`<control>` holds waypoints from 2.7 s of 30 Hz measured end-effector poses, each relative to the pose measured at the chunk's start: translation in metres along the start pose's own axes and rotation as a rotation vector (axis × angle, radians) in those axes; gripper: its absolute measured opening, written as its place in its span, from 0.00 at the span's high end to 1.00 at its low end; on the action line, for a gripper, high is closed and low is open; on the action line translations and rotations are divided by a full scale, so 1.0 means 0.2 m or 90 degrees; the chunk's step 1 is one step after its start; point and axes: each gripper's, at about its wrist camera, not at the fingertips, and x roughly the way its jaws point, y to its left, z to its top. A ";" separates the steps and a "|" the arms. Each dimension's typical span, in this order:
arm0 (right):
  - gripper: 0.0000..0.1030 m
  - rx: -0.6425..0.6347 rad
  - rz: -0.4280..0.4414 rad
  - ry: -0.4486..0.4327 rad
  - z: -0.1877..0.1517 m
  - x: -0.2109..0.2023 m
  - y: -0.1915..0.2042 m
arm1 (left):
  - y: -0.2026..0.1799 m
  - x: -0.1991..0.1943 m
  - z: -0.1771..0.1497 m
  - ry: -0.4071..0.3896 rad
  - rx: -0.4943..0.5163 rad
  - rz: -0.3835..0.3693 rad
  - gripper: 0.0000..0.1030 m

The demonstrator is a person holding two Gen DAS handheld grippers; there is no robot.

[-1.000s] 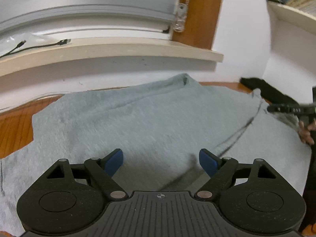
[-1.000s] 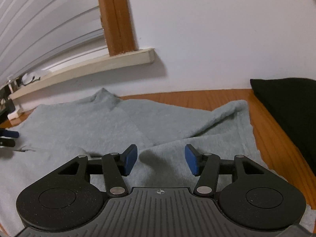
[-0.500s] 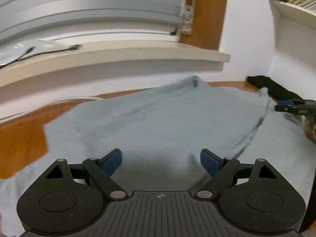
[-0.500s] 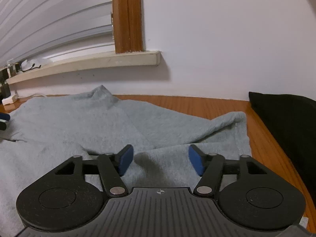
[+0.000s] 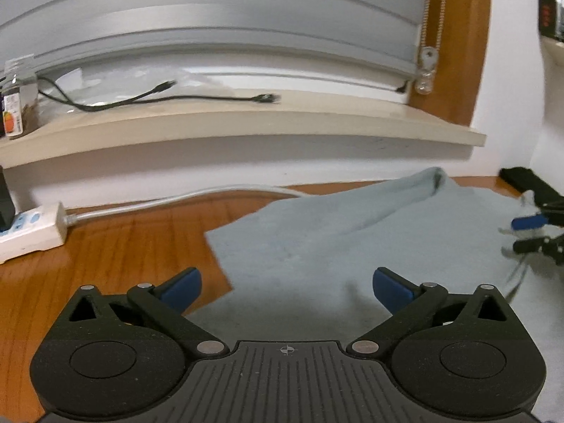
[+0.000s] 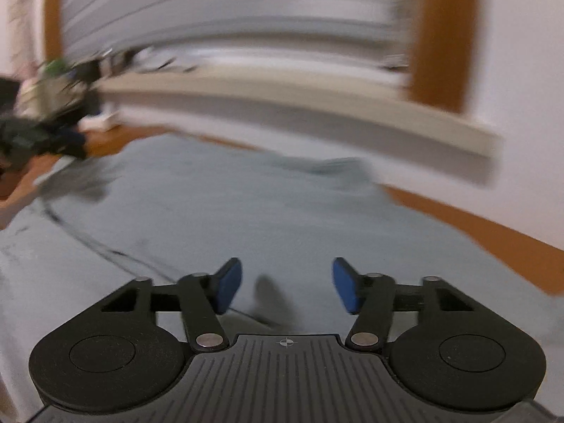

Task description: Fold clothes

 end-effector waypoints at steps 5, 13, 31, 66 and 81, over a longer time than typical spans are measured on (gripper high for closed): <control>0.50 -0.056 0.059 0.029 0.10 0.14 0.26 | 0.06 0.06 0.01 0.011 -0.005 -0.007 0.00; 0.50 -0.091 0.105 0.047 0.16 0.19 0.44 | 0.12 0.14 0.09 0.019 0.005 -0.027 0.00; 0.97 -0.113 0.130 0.026 0.19 0.19 0.50 | 0.12 0.17 0.16 -0.026 0.013 0.005 0.01; 0.51 0.214 -0.216 0.000 -0.16 -0.15 -0.94 | 0.08 0.40 0.14 0.004 0.113 -0.034 0.82; 1.00 0.134 -0.206 0.048 -0.04 -0.05 -0.91 | 0.07 0.36 0.15 0.004 0.056 0.058 0.47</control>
